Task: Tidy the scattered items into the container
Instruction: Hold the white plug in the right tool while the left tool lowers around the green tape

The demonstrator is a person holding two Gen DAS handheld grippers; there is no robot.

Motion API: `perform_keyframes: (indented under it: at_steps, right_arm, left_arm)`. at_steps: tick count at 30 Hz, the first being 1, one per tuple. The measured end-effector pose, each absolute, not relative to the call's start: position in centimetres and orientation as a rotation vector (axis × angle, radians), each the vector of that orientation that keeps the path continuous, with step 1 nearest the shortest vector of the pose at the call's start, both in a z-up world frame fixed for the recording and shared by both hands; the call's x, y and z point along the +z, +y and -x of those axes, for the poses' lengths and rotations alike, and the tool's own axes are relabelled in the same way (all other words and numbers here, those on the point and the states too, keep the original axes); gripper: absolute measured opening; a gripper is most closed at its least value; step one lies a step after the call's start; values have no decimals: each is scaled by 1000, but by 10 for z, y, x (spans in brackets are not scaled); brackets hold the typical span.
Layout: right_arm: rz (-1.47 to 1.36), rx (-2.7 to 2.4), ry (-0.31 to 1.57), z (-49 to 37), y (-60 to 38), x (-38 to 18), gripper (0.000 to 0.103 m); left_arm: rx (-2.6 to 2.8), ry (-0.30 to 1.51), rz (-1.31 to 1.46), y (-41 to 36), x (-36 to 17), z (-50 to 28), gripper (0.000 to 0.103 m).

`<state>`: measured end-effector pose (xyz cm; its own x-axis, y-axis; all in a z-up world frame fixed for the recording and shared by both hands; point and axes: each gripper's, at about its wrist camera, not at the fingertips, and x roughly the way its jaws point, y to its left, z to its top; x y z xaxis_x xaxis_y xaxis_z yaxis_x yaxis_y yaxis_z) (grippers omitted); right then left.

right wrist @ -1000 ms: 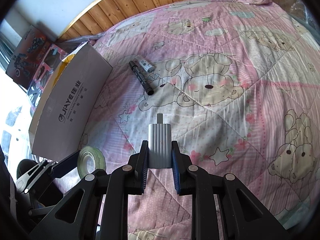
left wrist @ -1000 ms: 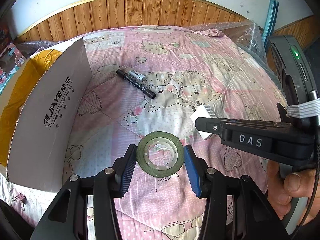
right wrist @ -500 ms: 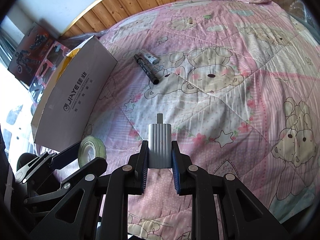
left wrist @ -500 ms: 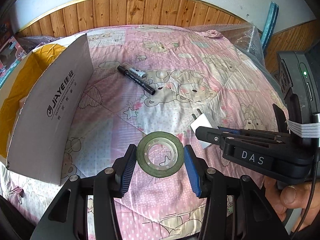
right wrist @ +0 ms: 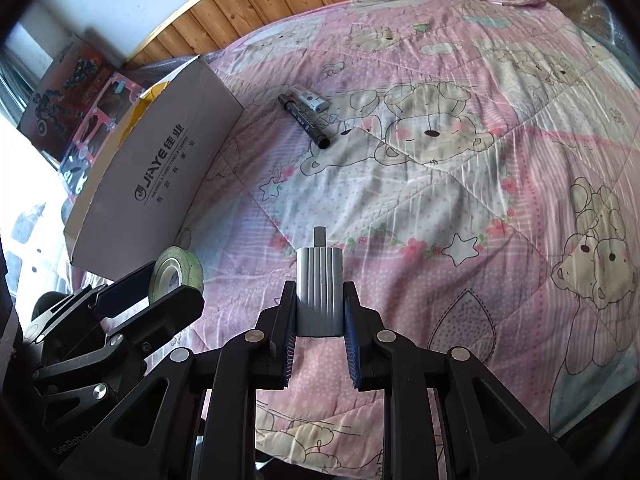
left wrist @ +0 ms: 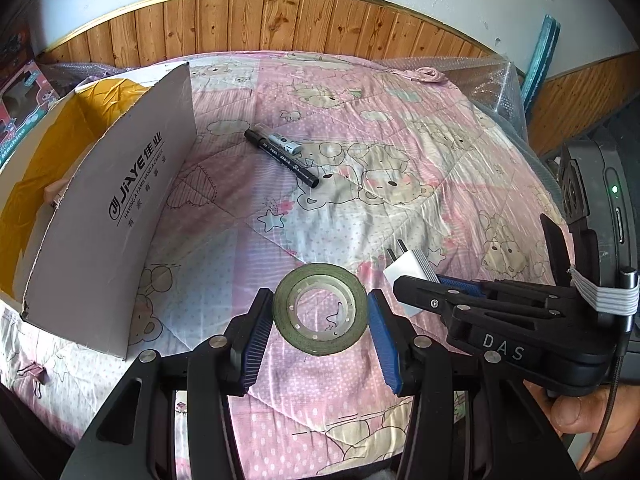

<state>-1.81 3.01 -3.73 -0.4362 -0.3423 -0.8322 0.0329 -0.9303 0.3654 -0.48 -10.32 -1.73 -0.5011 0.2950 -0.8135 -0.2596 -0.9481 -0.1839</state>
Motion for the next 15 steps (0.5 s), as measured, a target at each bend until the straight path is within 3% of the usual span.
perform_keyframes:
  at_steps: [15]
  right_arm:
    - [-1535,-2430,-405,4,14,-40,22]
  left_arm:
    - [2479,-123,1341,-124,-12,2,49]
